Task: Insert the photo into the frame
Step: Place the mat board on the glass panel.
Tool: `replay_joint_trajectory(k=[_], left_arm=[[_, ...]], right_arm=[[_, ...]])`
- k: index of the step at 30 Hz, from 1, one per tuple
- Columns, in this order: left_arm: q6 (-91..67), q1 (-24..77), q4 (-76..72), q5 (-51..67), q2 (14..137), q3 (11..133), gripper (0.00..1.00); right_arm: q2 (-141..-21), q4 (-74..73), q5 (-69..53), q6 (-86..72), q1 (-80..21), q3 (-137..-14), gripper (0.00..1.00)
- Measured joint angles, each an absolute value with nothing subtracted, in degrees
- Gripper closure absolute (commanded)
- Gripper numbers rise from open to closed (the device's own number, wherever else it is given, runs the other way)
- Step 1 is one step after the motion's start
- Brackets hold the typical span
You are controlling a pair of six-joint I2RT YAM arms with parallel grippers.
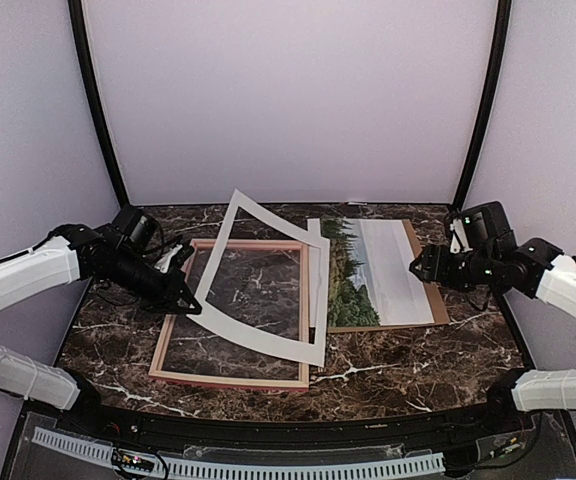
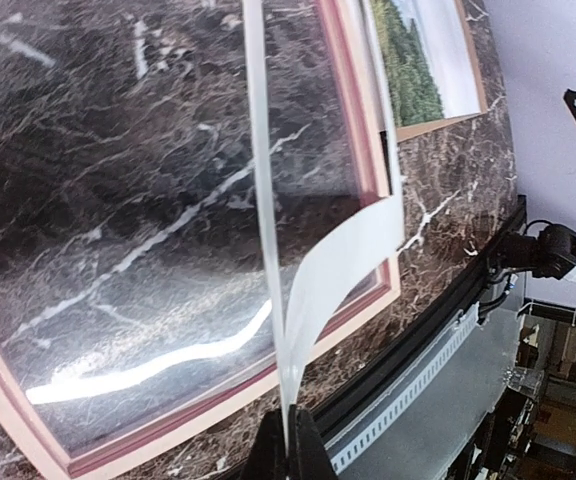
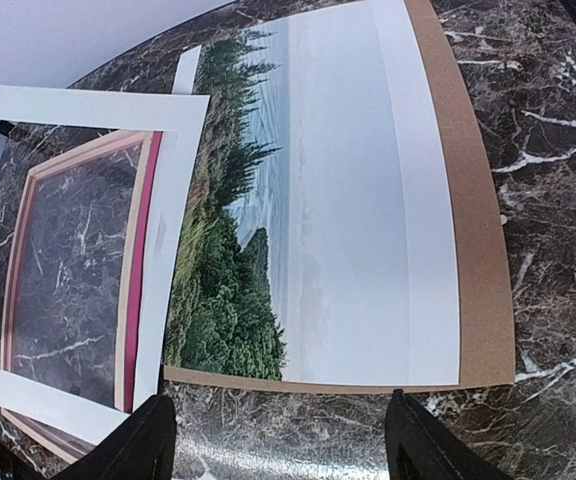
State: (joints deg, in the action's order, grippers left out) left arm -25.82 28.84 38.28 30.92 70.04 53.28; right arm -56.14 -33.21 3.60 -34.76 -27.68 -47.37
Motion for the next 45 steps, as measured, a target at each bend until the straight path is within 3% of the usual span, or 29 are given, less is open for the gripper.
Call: replay_joint_trajectory(k=[24,45], left_arm=[[-26.8,21.5,48.3,24.0,63.5,45.8,1.0],[-32.4,21.1,46.8,26.1,61.7,40.1,1.0]], right_arm=[[-67.4,-23.6,-3.3,-33.6,-27.7,-43.7,0.27],[-70.6,-20.6,-4.5,-32.0,-27.6,-43.5,0.27]])
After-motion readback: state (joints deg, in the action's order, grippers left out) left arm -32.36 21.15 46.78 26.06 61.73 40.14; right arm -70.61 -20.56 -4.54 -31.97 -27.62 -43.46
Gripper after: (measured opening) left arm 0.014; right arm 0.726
